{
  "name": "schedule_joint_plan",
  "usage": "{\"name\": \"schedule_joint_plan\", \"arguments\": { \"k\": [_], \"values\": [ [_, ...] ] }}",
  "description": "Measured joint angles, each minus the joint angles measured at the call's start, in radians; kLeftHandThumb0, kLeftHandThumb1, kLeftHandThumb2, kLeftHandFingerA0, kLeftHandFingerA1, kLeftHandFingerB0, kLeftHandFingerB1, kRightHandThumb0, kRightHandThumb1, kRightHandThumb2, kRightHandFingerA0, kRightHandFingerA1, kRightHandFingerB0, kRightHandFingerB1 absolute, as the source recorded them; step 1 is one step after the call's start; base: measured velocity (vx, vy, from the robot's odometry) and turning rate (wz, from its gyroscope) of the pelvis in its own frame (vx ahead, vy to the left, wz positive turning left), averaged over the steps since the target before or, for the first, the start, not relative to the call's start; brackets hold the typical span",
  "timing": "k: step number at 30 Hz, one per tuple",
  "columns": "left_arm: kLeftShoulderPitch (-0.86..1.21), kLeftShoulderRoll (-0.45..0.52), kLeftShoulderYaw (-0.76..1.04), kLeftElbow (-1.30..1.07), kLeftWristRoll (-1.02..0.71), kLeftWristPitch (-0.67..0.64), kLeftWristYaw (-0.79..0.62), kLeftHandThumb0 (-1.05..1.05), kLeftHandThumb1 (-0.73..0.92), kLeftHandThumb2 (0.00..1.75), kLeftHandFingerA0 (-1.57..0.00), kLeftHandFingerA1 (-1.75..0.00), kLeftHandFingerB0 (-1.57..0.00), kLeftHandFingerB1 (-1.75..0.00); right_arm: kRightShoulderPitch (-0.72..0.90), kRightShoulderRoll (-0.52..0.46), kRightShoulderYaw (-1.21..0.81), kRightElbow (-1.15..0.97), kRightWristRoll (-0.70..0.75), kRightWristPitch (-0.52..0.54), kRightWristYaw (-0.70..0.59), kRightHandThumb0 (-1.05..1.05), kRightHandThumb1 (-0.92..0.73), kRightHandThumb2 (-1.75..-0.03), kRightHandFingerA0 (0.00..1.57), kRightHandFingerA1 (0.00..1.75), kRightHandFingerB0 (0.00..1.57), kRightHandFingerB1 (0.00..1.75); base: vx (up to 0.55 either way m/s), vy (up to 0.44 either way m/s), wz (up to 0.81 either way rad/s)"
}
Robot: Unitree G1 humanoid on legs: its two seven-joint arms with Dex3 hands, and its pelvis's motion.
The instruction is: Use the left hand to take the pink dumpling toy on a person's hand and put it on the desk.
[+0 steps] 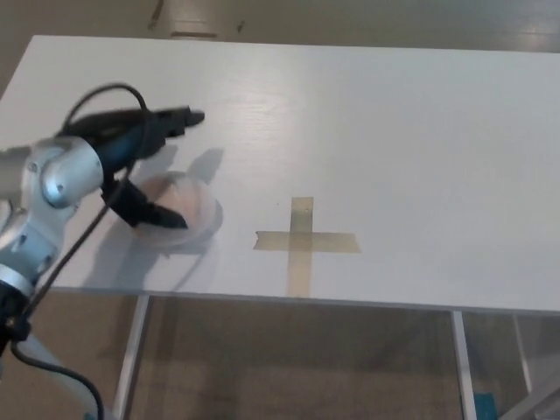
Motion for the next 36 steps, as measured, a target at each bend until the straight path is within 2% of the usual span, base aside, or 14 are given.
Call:
{"name": "schedule_joint_plan", "arguments": {
  "k": [11,12,13,14,15,17,18,19,20,21,25,26,32,36],
  "values": [
    [-0.009,0.071,0.184,-0.277,-0.079,0.021,-0.059,-0.96,0.46,0.67,0.0,-0.01,0.0,-0.12,0.001,-0.005,0.0,0.0,0.001,0.0,0.001,-0.26,-0.6,-0.57,0.62,0.47,0.73,0.56,0.0,0.0,0.0],
    [0.001,0.074,0.198,-0.297,-0.086,0.021,-0.06,-0.76,0.39,0.85,0.0,0.0,0.0,-0.07,0.001,-0.005,0.0,-0.001,0.001,0.0,0.002,-0.26,-0.6,-0.57,0.62,0.47,0.73,0.56,0.0,0.0,0.0],
    [0.001,0.074,0.198,-0.297,-0.086,0.021,-0.06,-0.72,0.42,0.83,0.0,-0.08,-0.08,-0.18,0.001,-0.005,0.0,-0.001,0.001,0.0,0.002,-0.26,-0.6,-0.57,0.62,0.47,0.73,0.56,0.0,0.0,0.0],
    [0.035,0.075,0.234,-0.357,-0.106,0.018,-0.061,-0.72,0.42,0.83,0.0,-0.08,-0.08,-0.18,0.001,-0.005,0.001,-0.001,0.0,-0.001,0.002,-0.26,-0.6,-0.57,0.62,0.47,0.73,0.56,0.0,0.0,0.0],
    [0.065,0.076,0.263,-0.404,-0.12,0.015,-0.063,-0.69,0.41,0.77,-0.06,-0.22,-0.09,-0.28,0.001,-0.005,0.001,-0.002,0.0,-0.001,0.003,-0.26,-0.6,-0.57,0.62,0.47,0.73,0.56,0.0,0.0,0.0],
    [0.09,0.076,0.285,-0.439,-0.131,0.011,-0.063,-0.69,0.41,0.77,-0.06,-0.22,-0.09,-0.28,0.001,-0.005,0.002,-0.002,0.0,-0.001,0.003,-0.26,-0.6,-0.57,0.62,0.47,0.73,0.56,0.0,0.0,0.0],
    [0.147,0.071,0.332,-0.511,-0.157,0.004,-0.063,-0.5,0.47,0.55,-0.42,-0.38,-0.37,-0.32,0.002,-0.005,0.003,-0.002,0.0,-0.001,0.003,-0.26,-0.6,-0.57,0.62,0.47,0.73,0.56,0.0,0.0,0.0],
    [0.163,0.07,0.343,-0.53,-0.164,0.002,-0.063,-0.41,0.48,0.55,-0.51,-0.41,-0.43,-0.35,0.003,-0.005,0.003,-0.002,0.0,-0.001,0.003,-0.26,-0.6,-0.57,0.62,0.47,0.73,0.57,0.0,0.0,0.0],
    [0.223,0.062,0.388,-0.601,-0.195,-0.006,-0.063,-0.41,0.48,0.55,-0.51,-0.41,-0.43,-0.35,0.005,-0.005,0.004,-0.002,0.0,-0.001,0.003,-0.26,-0.6,-0.57,0.62,0.47,0.73,0.57,0.0,0.0,0.0],
    [0.273,0.047,0.42,-0.654,-0.217,-0.01,-0.063,-0.35,0.49,0.55,-0.6,-0.44,-0.51,-0.38,0.006,-0.005,0.004,-0.002,0.0,-0.001,0.002,-0.27,-0.6,-0.57,0.63,0.48,0.74,0.57,0.0,0.0,0.0],
    [0.42,-0.003,0.492,-0.781,-0.271,-0.018,-0.063,-0.31,0.5,0.55,-0.64,-0.46,-0.55,-0.4,0.008,-0.004,0.005,-0.002,0.0,-0.002,0.001,-0.26,-0.6,-0.57,0.64,0.48,0.75,0.58,0.0,0.0,0.0],
    [0.455,-0.014,0.505,-0.806,-0.282,-0.02,-0.063,-0.31,0.5,0.55,-0.66,-0.47,-0.56,-0.4,0.008,-0.003,0.005,-0.002,0.001,-0.002,0.001,-0.28,-0.49,-0.87,0.57,0.63,0.7,0.71,0.0,0.0,0.0],
    [0.675,-0.079,0.572,-0.922,-0.354,-0.042,-0.069,-0.34,0.52,0.55,-0.75,-0.5,-0.64,-0.43,0.009,-0.001,0.005,-0.003,0.0,-0.003,-0.001,-0.31,-0.5,-0.86,0.59,0.63,0.65,0.67,0.0,0.0,0.0],
    [0.903,-0.128,0.623,-0.996,-0.434,-0.071,-0.096,-0.34,0.52,0.55,-0.77,-0.52,-0.64,-0.44,0.01,0.003,0.006,-0.003,0.001,-0.007,-0.002,-0.32,-0.5,-0.87,0.59,0.63,0.65,0.67,0.0,0.0,0.0]
  ]
}}
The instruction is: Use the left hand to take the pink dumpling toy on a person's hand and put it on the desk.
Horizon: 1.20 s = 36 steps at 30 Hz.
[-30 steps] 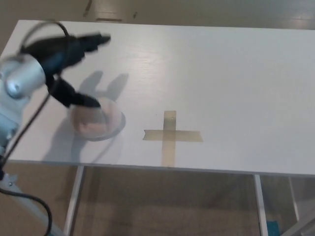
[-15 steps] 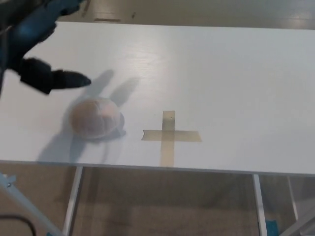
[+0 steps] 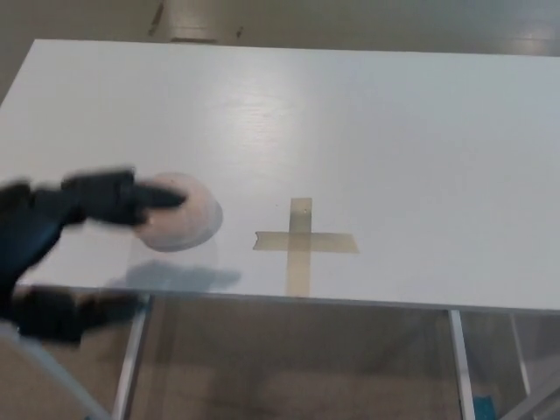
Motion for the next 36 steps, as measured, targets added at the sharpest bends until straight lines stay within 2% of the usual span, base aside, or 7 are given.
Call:
{"name": "schedule_joint_plan", "arguments": {
  "k": [14,21,23,25,26,28,36],
  "values": [
    [0.534,-0.087,0.045,0.122,-0.15,-0.117,-0.11,-0.43,0.49,0.73,-0.61,-0.53,-0.49,-0.48,0.047,0.029,0.008,0.0,-0.001,-0.031,0.002,-0.34,-0.5,-0.87,0.57,0.63,0.67,0.68,0.0,0.0,0.01],
    [0.468,-0.108,-0.022,0.418,-0.089,-0.124,-0.044,-0.39,0.58,0.57,-0.55,-0.39,-0.45,-0.35,0.069,0.034,0.008,0.0,-0.001,-0.039,0.002,-0.39,-0.51,-0.87,0.57,0.62,0.59,0.63,0.0,0.0,0.0],
    [0.426,-0.111,-0.036,0.496,-0.074,-0.118,-0.026,-0.46,0.5,0.75,-0.51,-0.51,-0.39,-0.45,0.074,0.034,0.008,0.0,-0.001,-0.039,0.002,-0.34,-0.61,-0.58,0.63,0.47,0.62,0.48,0.0,0.0,0.0],
    [0.402,-0.111,-0.043,0.537,-0.068,-0.114,-0.018,-0.45,0.5,0.75,-0.57,-0.53,-0.4,-0.47,0.075,0.034,0.009,0.0,-0.001,-0.039,0.002,-0.37,-0.61,-0.58,0.63,0.47,0.59,0.46,0.0,0.0,0.0],
    [0.338,-0.112,-0.057,0.635,-0.058,-0.103,0.0,-0.38,0.59,0.58,-0.68,-0.47,-0.47,-0.38,0.077,0.033,0.01,0.0,-0.001,-0.039,0.002,-0.38,-0.49,-0.9,0.61,0.65,0.48,0.59,0.0,0.0,0.0],
    [0.308,-0.113,-0.062,0.683,-0.053,-0.097,0.01,-0.41,0.64,0.59,-0.65,-0.44,-0.47,-0.37,0.077,0.033,0.012,0.0,-0.001,-0.04,0.002,-0.4,-0.61,-0.58,0.66,0.47,0.58,0.45,0.0,0.0,0.0],
    [0.142,-0.099,-0.106,1.009,-0.019,-0.077,0.081,-0.48,0.67,0.61,-0.5,-0.38,-0.39,-0.34,0.077,0.033,0.024,-0.001,-0.001,-0.04,0.002,-0.35,-0.63,-0.59,0.64,0.47,0.66,0.47,0.0,0.0,0.0]
  ]
}}
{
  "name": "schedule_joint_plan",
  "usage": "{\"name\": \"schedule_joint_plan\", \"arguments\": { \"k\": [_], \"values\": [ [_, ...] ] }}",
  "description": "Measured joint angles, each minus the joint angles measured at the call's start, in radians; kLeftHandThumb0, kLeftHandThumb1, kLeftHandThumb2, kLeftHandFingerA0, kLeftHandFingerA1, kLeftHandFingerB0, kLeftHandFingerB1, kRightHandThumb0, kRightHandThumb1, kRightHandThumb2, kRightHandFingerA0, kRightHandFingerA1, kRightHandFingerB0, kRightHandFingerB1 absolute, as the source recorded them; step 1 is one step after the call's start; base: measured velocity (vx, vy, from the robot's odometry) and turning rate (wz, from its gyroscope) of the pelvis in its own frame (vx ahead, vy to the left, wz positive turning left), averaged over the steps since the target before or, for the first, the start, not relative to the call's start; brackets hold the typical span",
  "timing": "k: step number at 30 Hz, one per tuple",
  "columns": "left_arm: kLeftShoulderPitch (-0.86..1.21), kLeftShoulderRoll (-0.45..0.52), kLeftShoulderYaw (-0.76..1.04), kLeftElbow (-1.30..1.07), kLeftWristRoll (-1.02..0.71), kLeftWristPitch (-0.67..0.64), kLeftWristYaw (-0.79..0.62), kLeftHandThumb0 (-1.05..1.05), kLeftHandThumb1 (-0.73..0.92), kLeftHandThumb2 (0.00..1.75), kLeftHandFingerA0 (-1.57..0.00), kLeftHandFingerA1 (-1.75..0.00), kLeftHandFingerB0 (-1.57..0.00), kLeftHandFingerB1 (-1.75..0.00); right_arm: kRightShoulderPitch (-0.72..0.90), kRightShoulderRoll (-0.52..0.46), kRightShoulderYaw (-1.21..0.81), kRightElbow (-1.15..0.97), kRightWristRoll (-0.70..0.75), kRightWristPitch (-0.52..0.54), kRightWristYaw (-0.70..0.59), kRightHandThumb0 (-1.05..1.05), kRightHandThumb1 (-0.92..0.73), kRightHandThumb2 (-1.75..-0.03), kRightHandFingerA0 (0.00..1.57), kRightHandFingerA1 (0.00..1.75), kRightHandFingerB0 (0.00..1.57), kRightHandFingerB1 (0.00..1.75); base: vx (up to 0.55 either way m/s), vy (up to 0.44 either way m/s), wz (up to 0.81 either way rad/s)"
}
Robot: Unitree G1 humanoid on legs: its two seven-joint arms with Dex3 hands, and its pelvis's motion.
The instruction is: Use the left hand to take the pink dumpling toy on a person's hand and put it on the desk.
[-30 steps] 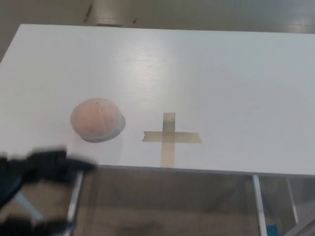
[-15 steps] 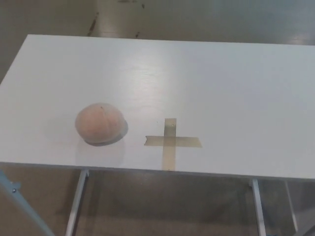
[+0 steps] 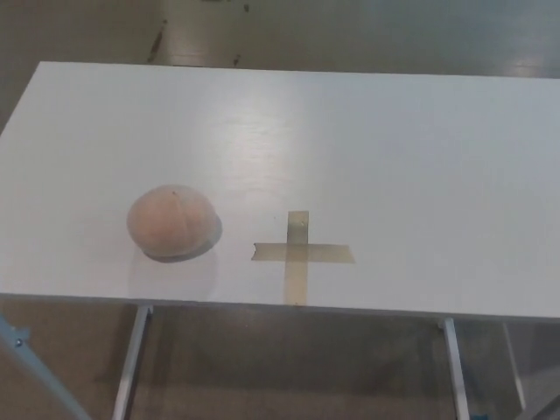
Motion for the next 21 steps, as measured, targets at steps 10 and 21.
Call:
{"name": "schedule_joint_plan", "arguments": {
  "k": [10,21],
  "values": [
    [-0.161,0.018,-0.067,0.402,0.041,0.014,0.1,-0.51,0.58,0.82,-0.48,-0.51,-0.35,-0.45,0.004,-0.001,0.006,-0.003,0.001,-0.007,0.003,-0.33,-0.6,-0.58,0.6,0.45,0.62,0.46,0.0,0.0,0.0],
    [-0.308,0.027,-0.158,0.794,0.101,0.002,0.269,-0.44,0.66,0.6,-0.54,-0.39,-0.4,-0.34,0.018,-0.03,0.094,-0.003,-0.047,-0.018,0.023,-0.4,-0.61,-0.58,0.61,0.44,0.57,0.43,0.0,0.0,0.0]
  ]
}}
